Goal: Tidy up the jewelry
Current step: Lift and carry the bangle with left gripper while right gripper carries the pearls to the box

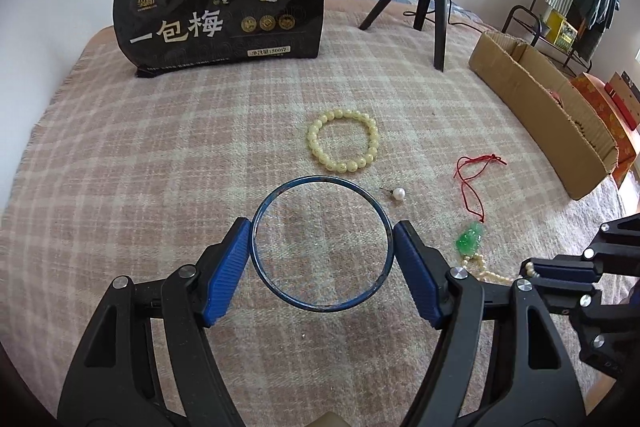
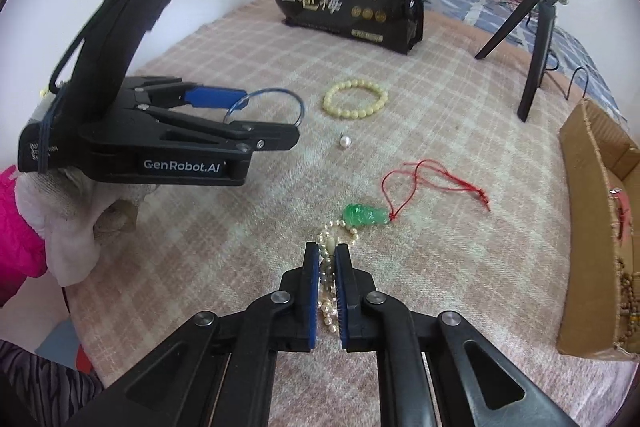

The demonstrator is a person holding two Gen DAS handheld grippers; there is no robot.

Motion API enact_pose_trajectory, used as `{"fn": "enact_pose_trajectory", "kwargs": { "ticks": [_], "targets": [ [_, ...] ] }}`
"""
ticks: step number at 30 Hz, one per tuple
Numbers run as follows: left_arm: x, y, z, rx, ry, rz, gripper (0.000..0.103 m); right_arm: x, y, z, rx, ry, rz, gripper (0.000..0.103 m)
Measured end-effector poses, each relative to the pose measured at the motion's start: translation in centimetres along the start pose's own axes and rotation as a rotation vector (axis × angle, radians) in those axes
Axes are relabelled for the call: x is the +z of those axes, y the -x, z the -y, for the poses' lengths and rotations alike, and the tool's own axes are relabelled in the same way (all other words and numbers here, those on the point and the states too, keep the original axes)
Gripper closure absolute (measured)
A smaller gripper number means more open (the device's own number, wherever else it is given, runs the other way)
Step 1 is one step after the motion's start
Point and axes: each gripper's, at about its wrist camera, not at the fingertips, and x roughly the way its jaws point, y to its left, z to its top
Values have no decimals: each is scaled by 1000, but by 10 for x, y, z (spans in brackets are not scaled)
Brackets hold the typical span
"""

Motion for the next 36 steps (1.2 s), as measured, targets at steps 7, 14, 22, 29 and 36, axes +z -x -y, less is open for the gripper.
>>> {"fn": "enact_pose_trajectory", "kwargs": {
  "ticks": [7,14,22,29,36],
  "targets": [
    [4,25,5,0,-15,38,29,7,36,0,-9,-24,75,98],
    [7,51,16,-7,-34,77,29,12,76,0,-28,-37,149,98],
    [9,76,36,-23,-65,113,29,10,120,9,-61,-62,212,98],
    [15,87,56,-54,-91,131,29,5,155,23,-108,-79,253,98],
    [26,90,78,-85,-110,145,29,-1,190,52,-166,-123,292,98]
  ]
}}
